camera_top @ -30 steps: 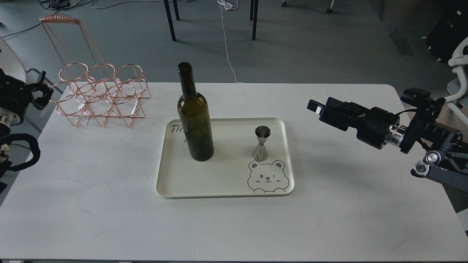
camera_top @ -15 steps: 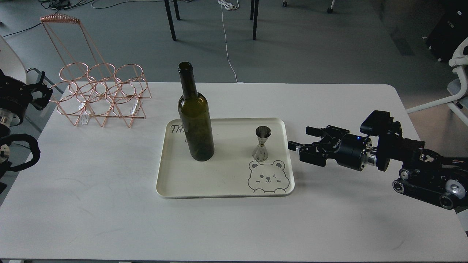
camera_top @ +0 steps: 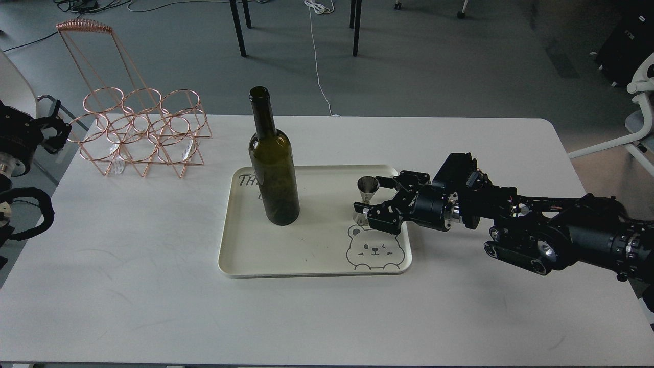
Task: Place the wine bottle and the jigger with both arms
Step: 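Reach the right gripper to the steel jigger and grasp it, then lift the jigger off the tray and carry it away from the bottle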
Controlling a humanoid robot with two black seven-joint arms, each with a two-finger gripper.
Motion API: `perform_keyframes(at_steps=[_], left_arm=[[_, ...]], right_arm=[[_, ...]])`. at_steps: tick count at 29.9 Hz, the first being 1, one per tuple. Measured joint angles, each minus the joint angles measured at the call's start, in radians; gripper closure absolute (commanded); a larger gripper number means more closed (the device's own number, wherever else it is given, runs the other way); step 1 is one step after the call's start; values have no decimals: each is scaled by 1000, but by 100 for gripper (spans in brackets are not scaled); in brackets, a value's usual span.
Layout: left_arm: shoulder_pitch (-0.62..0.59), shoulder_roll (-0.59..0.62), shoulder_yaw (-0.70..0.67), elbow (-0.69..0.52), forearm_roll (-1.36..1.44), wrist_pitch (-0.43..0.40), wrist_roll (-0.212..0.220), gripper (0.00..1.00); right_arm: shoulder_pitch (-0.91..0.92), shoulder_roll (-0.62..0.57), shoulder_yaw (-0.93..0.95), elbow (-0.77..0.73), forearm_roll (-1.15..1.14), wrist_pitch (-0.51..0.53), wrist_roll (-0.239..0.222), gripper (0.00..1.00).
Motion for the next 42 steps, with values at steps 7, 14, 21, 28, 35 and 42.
perform_keyframes(at_steps=[7,14,21,28,35,42], left_arm=[[4,0,1,4,0,0,0,1],[4,0,1,5,0,0,0,1],[4,2,2,5,0,0,0,1],[7,6,0,7,0,0,0,1],[7,17,1,7,0,0,0,1],[3,41,3,3,0,0,0,1]], right_arm=[[0,37,-15,-33,0,0,0,46],[5,44,-35,-34,0,-3,0,72],[5,44,-36,-42,-1,-22,0,89],[13,41,-39,-44,0,-71,0,90],[59,-3,-21,-36,14,-88,0,90],[62,-163,74,15,17,-88,0,90]])
